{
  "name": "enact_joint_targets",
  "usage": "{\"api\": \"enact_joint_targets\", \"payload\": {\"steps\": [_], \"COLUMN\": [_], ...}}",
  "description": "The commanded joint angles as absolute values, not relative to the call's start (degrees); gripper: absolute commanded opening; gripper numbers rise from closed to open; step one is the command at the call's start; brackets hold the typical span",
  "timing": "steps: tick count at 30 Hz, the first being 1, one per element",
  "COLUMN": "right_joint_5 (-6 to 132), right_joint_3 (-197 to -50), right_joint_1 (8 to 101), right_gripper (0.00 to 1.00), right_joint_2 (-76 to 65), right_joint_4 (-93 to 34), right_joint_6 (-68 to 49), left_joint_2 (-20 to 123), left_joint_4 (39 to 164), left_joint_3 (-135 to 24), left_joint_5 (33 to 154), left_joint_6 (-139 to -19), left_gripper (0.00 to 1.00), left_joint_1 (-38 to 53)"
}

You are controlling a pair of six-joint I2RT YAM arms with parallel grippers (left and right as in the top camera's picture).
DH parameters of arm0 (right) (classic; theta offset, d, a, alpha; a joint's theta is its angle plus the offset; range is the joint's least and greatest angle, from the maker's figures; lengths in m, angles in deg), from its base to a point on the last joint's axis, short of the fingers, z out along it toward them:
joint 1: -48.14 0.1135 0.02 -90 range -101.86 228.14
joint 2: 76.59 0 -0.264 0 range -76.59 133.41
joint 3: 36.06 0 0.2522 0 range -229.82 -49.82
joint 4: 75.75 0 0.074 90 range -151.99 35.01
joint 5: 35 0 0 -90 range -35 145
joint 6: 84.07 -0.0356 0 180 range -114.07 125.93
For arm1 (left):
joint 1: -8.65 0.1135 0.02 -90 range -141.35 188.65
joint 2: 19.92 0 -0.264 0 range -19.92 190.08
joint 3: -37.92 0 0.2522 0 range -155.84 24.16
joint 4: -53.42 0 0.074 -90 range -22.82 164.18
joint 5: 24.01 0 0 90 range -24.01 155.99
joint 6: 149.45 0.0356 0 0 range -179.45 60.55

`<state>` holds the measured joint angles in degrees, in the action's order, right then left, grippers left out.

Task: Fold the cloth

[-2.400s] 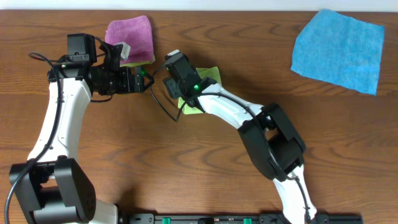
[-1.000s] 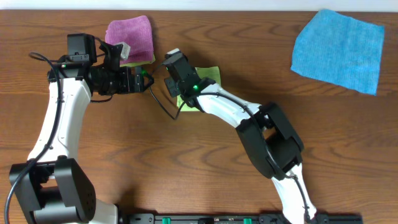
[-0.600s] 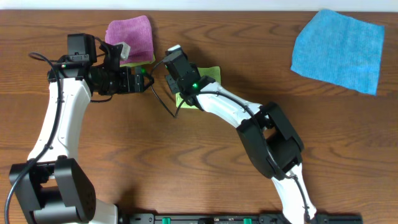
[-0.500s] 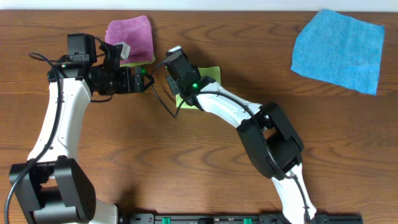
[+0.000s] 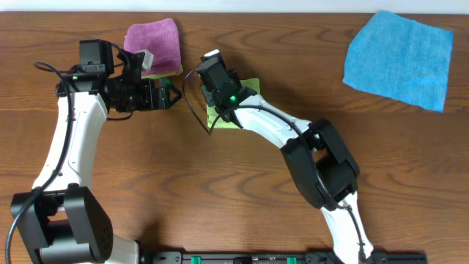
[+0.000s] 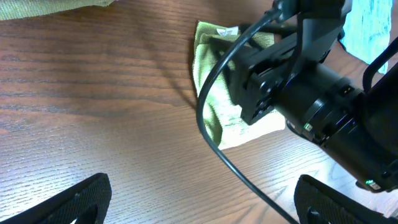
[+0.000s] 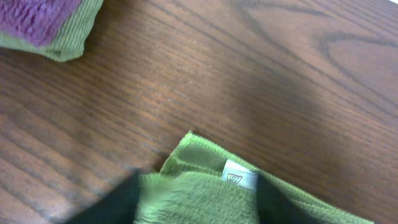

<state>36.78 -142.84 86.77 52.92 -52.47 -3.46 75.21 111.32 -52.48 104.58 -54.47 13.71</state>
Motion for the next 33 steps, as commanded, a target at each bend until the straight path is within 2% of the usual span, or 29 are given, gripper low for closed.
{"api": "enact_joint_targets", "payload": {"steps": [1, 6, 8, 13, 22, 24, 29, 33], "right_joint_5": [39.14, 47.75, 49.11, 51.4, 50.51, 50.51, 50.48, 50.33], "right_joint_3": [-144.24, -144.24, -144.24, -144.21, -144.21, -144.21, -144.21, -144.21], "right_joint_1": [86.4, 86.45, 86.45, 86.31, 85.83, 85.83, 85.81, 85.81], "right_gripper": [0.99, 0.99, 0.91, 0.62, 0.61, 0.57, 0.41, 0.13], "right_joint_2": [53.38, 53.38, 53.38, 53.67, 54.76, 55.06, 55.76, 55.79], "right_joint_4": [-52.56, -51.93, -51.93, -51.97, -51.88, -51.88, -51.9, -52.19], "right_joint_6": [-2.78, -3.15, -4.95, -6.41, -6.93, -6.93, -6.93, -6.93], "left_joint_2": [74.8, 74.8, 74.77, 74.8, 74.8, 74.8, 74.8, 74.8], "left_joint_4": [111.52, 111.52, 111.54, 111.52, 111.52, 111.52, 111.52, 111.52], "left_joint_3": [-53.21, -53.21, -53.21, -53.21, -53.21, -53.21, -53.21, -53.21], "left_joint_5": [104.34, 104.34, 104.34, 104.34, 104.36, 104.34, 104.36, 104.34], "left_joint_6": [-53.42, -53.45, -53.45, -53.45, -53.45, -53.45, -53.45, -53.45], "left_gripper": [0.95, 0.95, 0.95, 0.95, 0.95, 0.95, 0.95, 0.95], "left_joint_1": [13.89, 13.89, 13.89, 13.89, 13.89, 13.89, 13.89, 13.89]}}
